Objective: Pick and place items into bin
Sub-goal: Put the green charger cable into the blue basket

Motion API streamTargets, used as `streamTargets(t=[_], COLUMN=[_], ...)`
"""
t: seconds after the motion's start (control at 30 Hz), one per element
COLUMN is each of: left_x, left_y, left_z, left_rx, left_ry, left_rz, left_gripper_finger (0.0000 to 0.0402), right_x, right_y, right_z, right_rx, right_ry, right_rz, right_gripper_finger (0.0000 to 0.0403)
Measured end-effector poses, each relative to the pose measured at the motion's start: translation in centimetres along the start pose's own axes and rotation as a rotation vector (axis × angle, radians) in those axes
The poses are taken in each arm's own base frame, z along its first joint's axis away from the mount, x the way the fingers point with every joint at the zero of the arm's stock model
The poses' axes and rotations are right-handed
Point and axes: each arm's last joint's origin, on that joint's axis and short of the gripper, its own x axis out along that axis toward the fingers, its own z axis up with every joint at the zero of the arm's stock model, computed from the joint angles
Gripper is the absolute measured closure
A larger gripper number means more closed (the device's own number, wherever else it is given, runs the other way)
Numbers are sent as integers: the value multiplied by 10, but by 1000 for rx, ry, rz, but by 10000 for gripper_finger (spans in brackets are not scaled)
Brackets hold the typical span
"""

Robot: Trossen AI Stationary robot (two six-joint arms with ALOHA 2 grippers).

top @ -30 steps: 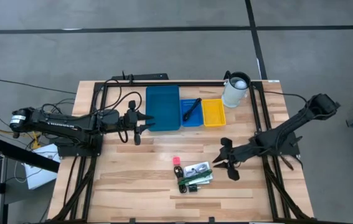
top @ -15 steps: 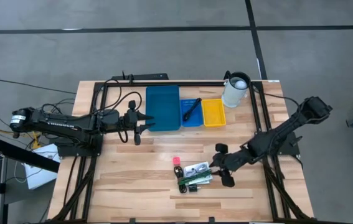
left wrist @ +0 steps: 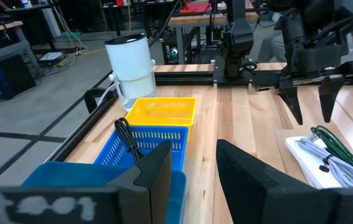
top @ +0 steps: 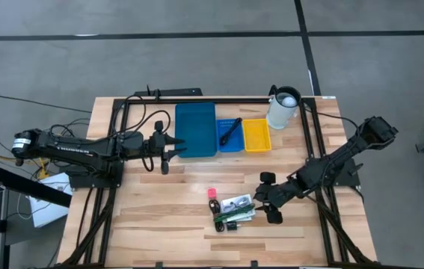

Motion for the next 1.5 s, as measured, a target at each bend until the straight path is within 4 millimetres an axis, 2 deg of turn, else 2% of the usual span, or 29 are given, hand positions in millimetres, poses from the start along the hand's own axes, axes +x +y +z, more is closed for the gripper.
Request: streamTargets(t=[0.3,0.5,0.73,1.17,1.5], left_x=[0,0,0,0,0], left_y=[0,0,0,0,0], left_z=[0,0,0,0,-1], left_rx=[-3,-5,-5,-5,-6], left_ry=[0,0,0,0,16], left_rz=[-1,-1,-1,-2,-3], left_gripper_finger=[285,285,285,285,285], right_x=[11,18,18,18,18], right_y=[1,2,2,2,2], right_z=[-1,-2,-3,-3,-3], right_rx=[-3,-5,-5,-5,-5], right_ry=[1,11,12,13,14], right_rz=[1,-1,-1,3,5], right_gripper_finger=[236,241,248,301,322])
